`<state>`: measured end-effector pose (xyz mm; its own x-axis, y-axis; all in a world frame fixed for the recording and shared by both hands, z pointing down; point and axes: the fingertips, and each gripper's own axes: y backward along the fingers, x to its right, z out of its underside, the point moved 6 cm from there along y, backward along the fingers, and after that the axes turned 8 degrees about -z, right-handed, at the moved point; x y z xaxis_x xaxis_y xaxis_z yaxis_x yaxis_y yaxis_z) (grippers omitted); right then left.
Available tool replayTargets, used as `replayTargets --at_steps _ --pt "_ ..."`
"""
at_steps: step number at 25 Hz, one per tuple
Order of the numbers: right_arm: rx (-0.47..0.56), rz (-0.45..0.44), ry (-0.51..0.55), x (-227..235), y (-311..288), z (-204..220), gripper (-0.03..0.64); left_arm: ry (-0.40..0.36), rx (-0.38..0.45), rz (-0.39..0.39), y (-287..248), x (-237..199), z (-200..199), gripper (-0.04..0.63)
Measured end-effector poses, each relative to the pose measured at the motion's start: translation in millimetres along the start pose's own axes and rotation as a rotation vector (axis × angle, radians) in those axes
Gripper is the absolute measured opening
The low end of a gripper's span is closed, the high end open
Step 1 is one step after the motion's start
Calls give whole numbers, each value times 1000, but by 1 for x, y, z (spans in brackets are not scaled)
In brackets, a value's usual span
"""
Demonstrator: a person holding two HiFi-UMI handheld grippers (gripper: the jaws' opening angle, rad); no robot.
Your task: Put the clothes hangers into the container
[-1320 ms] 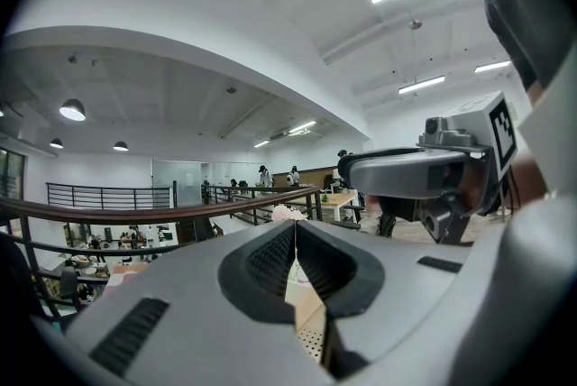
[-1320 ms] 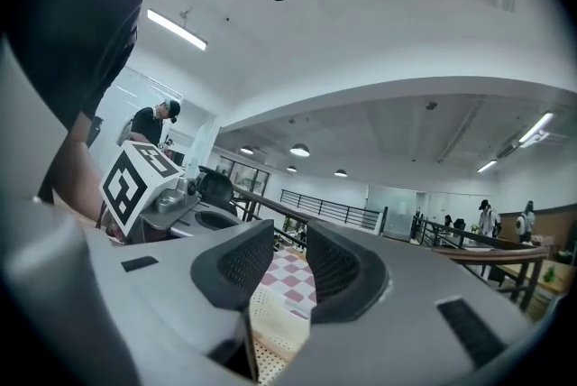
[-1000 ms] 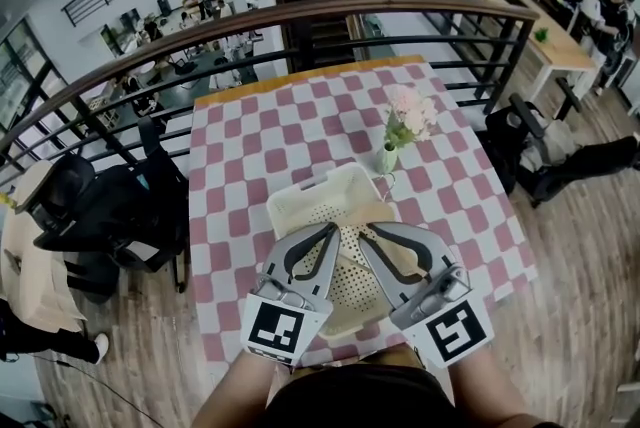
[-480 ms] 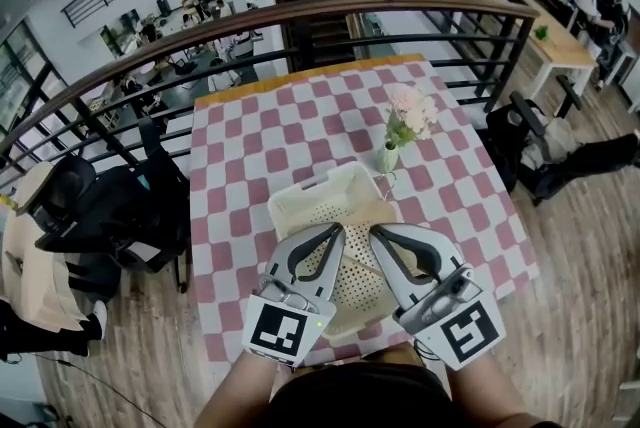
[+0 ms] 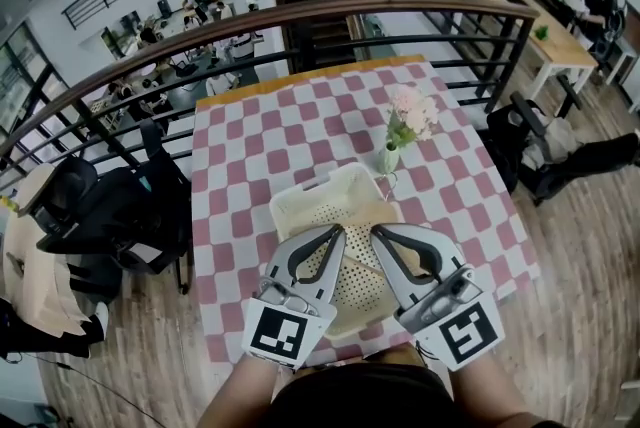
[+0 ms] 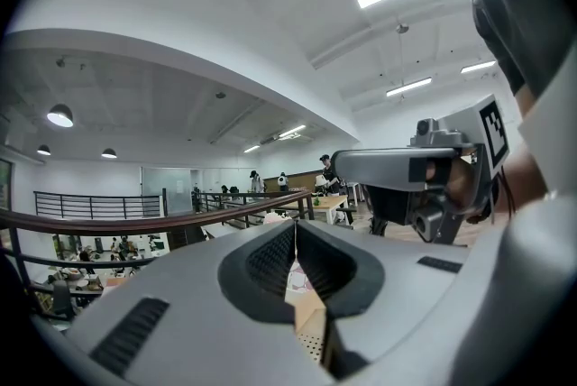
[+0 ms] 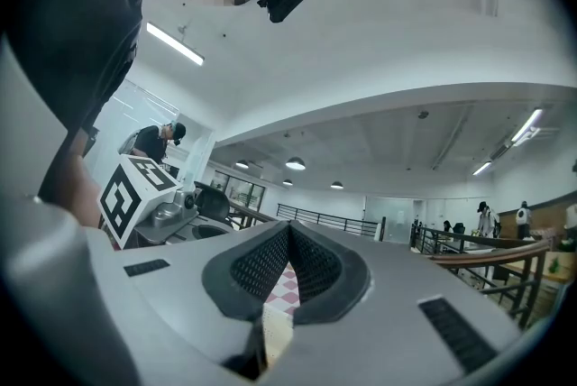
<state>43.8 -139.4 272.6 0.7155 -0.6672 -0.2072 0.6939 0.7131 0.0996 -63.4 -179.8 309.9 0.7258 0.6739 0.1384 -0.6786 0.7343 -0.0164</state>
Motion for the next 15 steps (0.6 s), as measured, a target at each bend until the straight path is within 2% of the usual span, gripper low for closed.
replayTargets --at_steps 15 --pt "-12 2 0 2 4 2 31 -1 0 -11 3 2 -5 9"
